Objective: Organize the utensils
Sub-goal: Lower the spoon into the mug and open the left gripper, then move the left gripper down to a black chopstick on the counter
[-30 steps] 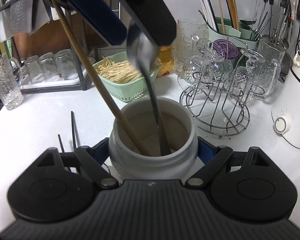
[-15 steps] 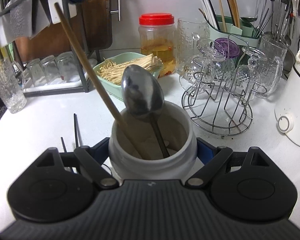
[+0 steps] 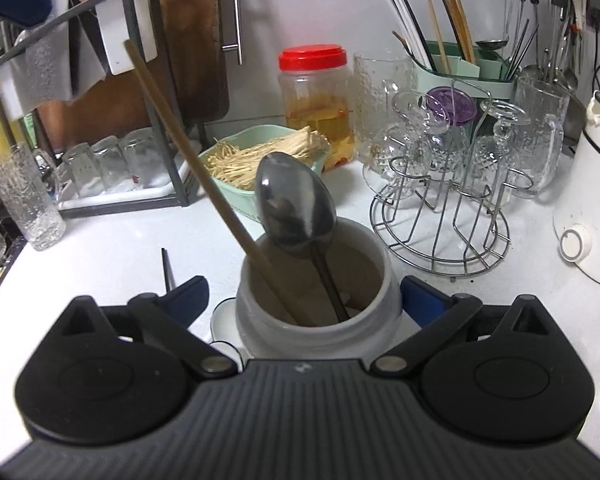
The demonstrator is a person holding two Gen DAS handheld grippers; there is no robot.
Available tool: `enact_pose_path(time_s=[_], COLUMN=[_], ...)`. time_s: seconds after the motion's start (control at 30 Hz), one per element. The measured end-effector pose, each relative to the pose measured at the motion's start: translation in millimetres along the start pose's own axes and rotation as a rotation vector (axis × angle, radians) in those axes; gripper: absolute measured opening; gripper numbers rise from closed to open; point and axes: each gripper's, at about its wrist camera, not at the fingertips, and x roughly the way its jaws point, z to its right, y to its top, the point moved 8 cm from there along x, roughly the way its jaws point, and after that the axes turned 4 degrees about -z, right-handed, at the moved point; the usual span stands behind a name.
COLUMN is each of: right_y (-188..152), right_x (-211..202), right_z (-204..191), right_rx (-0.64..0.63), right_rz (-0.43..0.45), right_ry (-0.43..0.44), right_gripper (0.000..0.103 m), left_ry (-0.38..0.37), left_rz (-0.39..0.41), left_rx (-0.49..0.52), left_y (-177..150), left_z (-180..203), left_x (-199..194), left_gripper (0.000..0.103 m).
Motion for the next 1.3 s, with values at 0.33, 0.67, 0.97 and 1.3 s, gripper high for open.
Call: enact_pose_path(time_s=[0.33,0.67,0.97,1.3], right_y=[-1,-4,-9,-10], right_x=[-14,-31,-25,1], right_z=[6,5,-10,-3], right_rx=[0.037,0.031,-0.044,-0.078], right_rz=[0.013,0.025,-0.017,-0.087], right_ry=[-0.021,0.004,-0.004,-0.062], right_gripper=[0.103,0.103,0.103,0.101], left_ry=[-0.004,0.064,0.093,0.031], left_rz=[0.093,0.09,-0.002,-0.043], left_rx=[-0.093,-0.254,-0.399,-0.509], left_y=[-24,-82,-149,-175], left_z=[-19,-62,-100,-126], left_x=[-19,-19,9,58], left_gripper=[0.056,0.056,0.056,0.056])
